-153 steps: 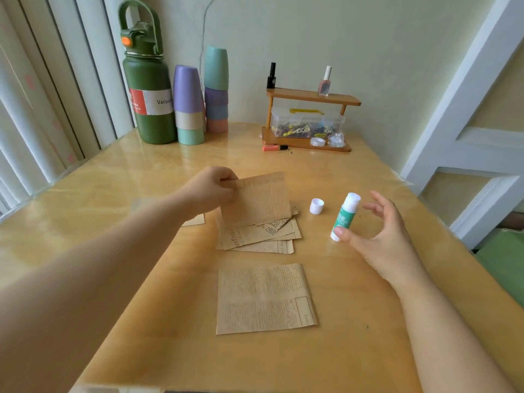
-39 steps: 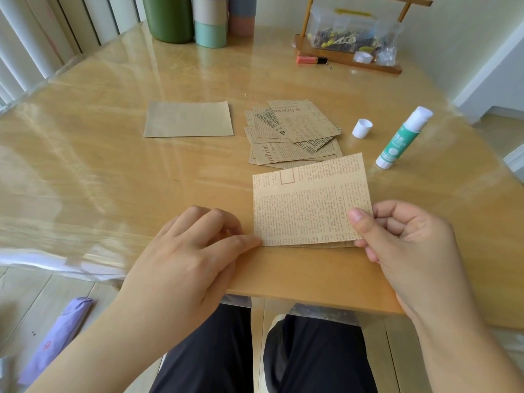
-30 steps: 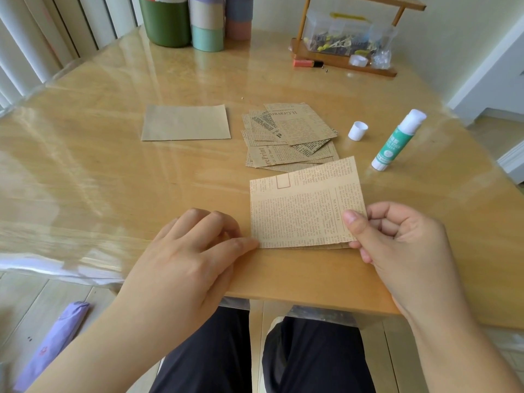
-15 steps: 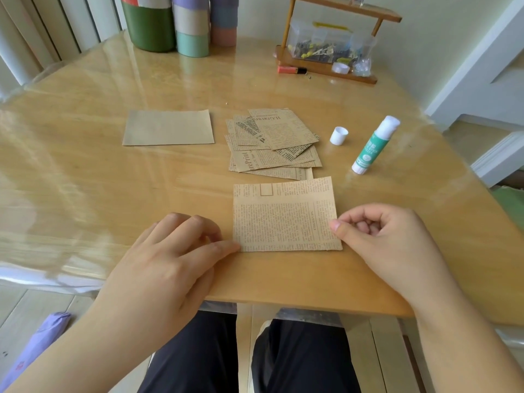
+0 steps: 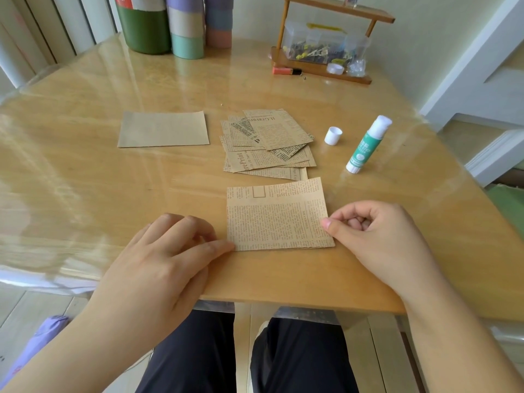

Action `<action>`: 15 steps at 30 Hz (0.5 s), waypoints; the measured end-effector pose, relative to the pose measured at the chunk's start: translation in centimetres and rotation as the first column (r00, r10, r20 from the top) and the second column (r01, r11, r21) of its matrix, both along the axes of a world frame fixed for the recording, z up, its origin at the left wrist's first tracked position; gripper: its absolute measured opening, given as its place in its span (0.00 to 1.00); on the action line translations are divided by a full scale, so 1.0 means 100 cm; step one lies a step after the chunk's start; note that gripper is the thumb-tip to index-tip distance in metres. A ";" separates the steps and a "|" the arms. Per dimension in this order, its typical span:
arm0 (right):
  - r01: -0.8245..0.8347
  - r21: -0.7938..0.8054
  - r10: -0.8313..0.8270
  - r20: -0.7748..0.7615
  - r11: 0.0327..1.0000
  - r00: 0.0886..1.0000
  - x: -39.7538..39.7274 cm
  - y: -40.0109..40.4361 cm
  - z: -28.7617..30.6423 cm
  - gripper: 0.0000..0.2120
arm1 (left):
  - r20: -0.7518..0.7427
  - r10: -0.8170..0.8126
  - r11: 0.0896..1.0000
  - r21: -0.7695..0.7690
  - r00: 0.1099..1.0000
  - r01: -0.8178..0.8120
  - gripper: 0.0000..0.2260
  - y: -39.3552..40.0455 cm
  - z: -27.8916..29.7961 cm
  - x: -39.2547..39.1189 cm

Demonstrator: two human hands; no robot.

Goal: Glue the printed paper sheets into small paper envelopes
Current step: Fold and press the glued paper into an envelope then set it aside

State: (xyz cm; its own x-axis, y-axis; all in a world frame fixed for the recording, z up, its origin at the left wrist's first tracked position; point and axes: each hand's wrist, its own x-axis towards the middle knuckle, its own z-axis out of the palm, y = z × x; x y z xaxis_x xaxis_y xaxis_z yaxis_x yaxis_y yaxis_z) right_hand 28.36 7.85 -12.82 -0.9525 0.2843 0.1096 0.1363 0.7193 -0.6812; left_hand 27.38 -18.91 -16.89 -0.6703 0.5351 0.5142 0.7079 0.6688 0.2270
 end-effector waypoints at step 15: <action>-0.005 0.023 0.005 -0.005 1.000 1.000 0.002 -0.001 -0.001 0.08 | -0.007 -0.018 1.000 0.008 1.000 0.018 0.16 -0.002 -0.002 -0.001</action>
State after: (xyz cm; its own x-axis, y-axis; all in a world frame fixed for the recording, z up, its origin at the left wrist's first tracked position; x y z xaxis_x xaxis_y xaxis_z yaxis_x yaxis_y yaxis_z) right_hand 28.53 7.78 -12.92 -0.9533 0.2771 0.1205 0.1298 0.7356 -0.6649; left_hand 27.28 -19.08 -17.05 -0.6568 0.5428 0.5235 0.7216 0.6540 0.2273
